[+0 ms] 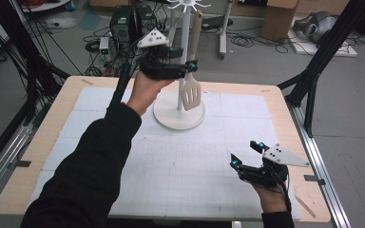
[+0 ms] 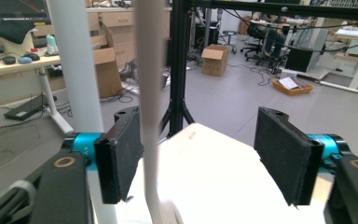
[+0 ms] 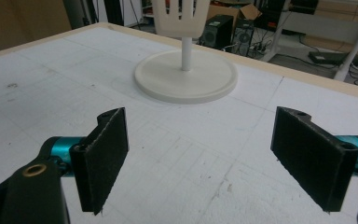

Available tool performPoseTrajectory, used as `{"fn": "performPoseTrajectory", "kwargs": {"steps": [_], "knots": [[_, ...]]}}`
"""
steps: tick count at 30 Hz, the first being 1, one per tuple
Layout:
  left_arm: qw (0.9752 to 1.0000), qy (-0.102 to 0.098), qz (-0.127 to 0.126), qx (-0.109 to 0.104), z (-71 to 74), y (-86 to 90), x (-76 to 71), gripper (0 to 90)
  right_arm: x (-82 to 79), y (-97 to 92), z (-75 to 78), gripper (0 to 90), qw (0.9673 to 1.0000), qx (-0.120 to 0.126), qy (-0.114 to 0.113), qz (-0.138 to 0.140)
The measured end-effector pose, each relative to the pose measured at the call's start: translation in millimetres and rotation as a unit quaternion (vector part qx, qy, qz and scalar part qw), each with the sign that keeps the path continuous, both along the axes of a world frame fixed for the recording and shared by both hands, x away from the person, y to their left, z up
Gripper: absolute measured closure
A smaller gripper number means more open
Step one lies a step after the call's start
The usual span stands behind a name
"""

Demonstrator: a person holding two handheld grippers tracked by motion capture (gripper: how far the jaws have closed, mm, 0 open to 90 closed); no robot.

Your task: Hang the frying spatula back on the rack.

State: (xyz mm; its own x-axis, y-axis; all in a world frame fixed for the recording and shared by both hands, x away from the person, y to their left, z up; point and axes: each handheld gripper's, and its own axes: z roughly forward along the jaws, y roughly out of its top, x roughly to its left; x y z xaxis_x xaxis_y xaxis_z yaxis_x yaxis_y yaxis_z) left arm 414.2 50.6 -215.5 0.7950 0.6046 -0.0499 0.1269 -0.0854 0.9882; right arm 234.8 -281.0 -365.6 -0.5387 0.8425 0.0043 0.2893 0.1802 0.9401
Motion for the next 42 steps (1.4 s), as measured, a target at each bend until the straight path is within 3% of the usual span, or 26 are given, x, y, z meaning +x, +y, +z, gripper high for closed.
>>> {"fn": "performPoseTrajectory", "kwargs": {"steps": [9,14,22,28,34,42], "knots": [[0.9995,0.001,0.003,-0.032,-43.7,47.3,-48.2,20.0,-0.3,-7.1,-5.1,17.6,0.9999,0.001,0.008,-0.010],[0.9987,-0.034,0.020,-0.032,-76.0,78.0,-80.2,18.6,-0.6,-8.4,-8.5,17.6,0.9999,-0.005,0.009,-0.011],[0.9981,-0.003,0.046,-0.042,-125.2,123.6,-125.0,19.0,-0.7,-4.0,-11.8,17.6,0.9998,-0.015,0.008,0.005],[0.9971,0.010,0.063,-0.040,-146.8,148.4,-148.2,19.1,-1.6,-6.5,-9.7,17.6,0.9999,-0.010,0.002,0.005],[0.9972,0.022,0.066,-0.026,-162.3,159.6,-161.6,19.6,-1.2,-5.3,-10.3,17.6,0.9999,-0.009,0.006,0.007],[0.9966,0.021,0.071,-0.036,-166.7,170.6,-168.5,20.6,-9.5,1.0,-11.1,17.6,0.9999,-0.008,0.005,0.006]]}}
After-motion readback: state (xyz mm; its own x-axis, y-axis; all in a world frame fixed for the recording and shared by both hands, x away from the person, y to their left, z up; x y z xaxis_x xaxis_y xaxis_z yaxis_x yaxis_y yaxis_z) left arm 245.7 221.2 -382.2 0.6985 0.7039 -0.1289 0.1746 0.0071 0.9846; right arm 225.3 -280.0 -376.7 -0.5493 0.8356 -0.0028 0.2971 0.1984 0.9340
